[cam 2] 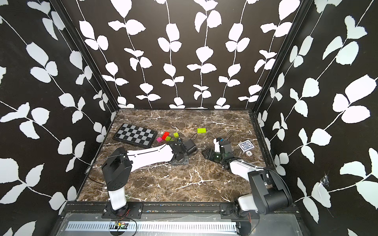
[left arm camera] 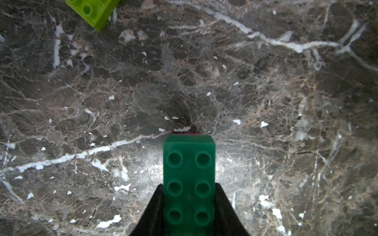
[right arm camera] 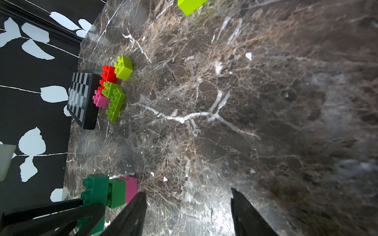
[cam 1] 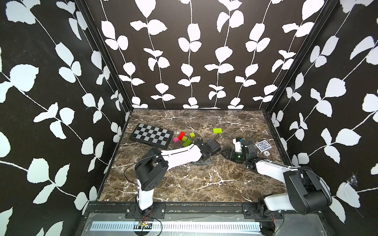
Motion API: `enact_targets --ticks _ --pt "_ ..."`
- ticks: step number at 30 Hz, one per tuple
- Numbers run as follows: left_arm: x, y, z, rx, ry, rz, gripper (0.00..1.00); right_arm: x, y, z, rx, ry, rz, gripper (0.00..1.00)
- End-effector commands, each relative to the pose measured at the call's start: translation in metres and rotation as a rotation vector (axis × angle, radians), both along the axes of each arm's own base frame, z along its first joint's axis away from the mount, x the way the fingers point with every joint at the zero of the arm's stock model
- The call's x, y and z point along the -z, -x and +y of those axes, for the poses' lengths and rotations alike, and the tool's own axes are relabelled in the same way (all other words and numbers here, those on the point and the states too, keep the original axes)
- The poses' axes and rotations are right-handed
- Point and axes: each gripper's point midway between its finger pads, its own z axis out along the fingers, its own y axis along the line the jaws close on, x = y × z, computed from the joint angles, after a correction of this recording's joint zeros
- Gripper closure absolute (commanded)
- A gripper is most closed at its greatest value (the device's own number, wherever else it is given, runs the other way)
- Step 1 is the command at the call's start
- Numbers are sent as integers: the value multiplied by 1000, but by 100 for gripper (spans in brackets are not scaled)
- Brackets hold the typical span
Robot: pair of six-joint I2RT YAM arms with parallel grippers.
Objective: Assemble a carrot with lego
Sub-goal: Assemble the lego brick with the lego brick.
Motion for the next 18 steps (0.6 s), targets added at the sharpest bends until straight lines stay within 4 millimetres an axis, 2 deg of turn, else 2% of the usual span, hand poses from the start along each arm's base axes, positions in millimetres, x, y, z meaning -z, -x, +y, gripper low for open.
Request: enact_targets --ticks 1,8,15,18 --pt "-1 -3 -2 -3 0 -21 100 6 5 -2 -3 -4 4 34" --pt "8 -2 5 -5 -25 -18 100 7 8 -2 0 -5 7 34" --pt "-4 -2 14 21 -61 -42 100 10 9 -3 2 -3 18 34" --pt "-2 4 18 20 -58 -23 100 11 10 -4 3 -3 19 34"
